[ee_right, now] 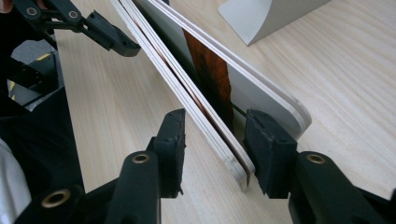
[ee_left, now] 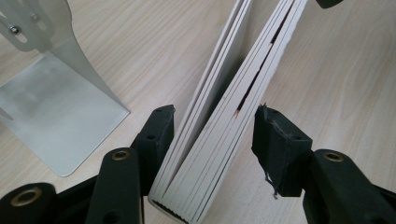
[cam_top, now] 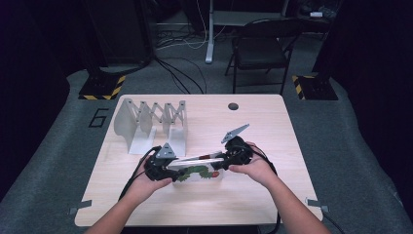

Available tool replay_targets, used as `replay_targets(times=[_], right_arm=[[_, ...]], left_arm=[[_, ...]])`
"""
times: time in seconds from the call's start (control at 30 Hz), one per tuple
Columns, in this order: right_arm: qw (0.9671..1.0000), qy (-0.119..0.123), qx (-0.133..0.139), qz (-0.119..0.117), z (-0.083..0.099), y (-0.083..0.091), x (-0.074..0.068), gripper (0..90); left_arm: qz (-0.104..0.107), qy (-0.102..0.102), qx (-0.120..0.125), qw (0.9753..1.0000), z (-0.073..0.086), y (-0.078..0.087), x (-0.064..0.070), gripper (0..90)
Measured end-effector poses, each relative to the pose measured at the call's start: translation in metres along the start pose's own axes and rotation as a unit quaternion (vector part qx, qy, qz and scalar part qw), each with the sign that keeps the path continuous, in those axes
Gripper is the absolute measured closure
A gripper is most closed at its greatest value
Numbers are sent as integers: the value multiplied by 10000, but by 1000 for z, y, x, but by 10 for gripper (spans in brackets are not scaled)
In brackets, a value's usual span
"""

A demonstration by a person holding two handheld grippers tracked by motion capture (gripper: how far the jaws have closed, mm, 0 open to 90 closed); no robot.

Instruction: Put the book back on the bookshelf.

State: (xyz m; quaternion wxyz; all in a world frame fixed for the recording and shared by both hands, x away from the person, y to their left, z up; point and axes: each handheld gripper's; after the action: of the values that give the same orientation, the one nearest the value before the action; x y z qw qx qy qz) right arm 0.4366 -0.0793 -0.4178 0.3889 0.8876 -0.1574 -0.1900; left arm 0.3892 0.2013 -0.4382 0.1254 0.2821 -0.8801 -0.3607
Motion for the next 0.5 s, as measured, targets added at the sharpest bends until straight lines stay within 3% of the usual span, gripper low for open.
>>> replay_targets(times=[0.3, 0.5], right_arm=[[9997, -61, -43, 242, 3, 5, 4, 513], [9994, -158, 31, 316, 10, 10, 7, 511]], left_arm=[[54, -85, -61, 9999, 0, 2, 3, 529], [-68, -125, -72, 9999, 0, 0, 11, 568]])
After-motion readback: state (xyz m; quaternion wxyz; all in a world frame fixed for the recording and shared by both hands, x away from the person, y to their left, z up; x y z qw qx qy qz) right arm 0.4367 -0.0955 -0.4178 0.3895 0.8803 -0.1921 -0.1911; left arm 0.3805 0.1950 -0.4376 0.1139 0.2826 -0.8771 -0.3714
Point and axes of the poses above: each handheld gripper's, and its own axes: y roughly backward along the jaws, z roughly out of its underside, x roughly to its right, and after that the axes turned 1 degree about y, right-handed
